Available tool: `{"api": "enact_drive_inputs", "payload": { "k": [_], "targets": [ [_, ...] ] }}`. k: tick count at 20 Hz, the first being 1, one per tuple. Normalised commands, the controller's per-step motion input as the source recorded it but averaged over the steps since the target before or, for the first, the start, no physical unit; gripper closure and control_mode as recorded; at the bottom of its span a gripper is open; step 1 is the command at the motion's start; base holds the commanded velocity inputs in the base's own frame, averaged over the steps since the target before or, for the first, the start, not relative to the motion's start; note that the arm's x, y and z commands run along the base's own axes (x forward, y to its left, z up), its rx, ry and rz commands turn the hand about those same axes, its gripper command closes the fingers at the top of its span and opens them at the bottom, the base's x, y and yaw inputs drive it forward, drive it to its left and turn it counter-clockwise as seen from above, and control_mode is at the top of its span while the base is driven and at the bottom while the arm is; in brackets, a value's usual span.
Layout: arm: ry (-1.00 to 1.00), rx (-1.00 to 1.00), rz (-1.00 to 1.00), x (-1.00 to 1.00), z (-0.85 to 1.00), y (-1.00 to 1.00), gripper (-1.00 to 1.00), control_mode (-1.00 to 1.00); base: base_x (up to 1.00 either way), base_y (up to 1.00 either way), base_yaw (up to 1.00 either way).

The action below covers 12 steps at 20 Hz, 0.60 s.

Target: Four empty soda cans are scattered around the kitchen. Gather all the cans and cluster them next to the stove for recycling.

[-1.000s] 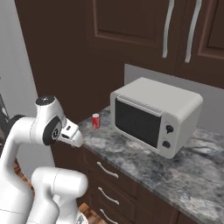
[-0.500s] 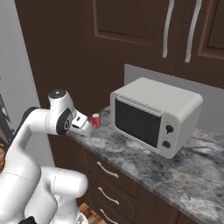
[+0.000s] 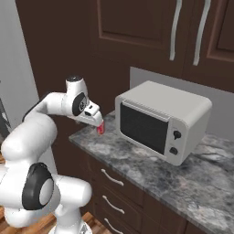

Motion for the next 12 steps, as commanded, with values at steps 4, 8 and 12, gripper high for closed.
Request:
{"api": "enact_drive_inputs", "payload": {
  "k": [4,8,12],
  "targets": [
    [0.08,0.02,0.0,0.66,-0.11,-0.08,-1.0,-1.0,0.0,0.0,0.0],
    [0.08,0.0,0.0,0.36,-0.16,-0.07,-1.0,-1.0,0.0,0.0,0.0],
    [-0.01,0.0,0.0,0.26,-0.18,0.0,-1.0,-1.0,0.0,0.0,0.0]
  ]
}}
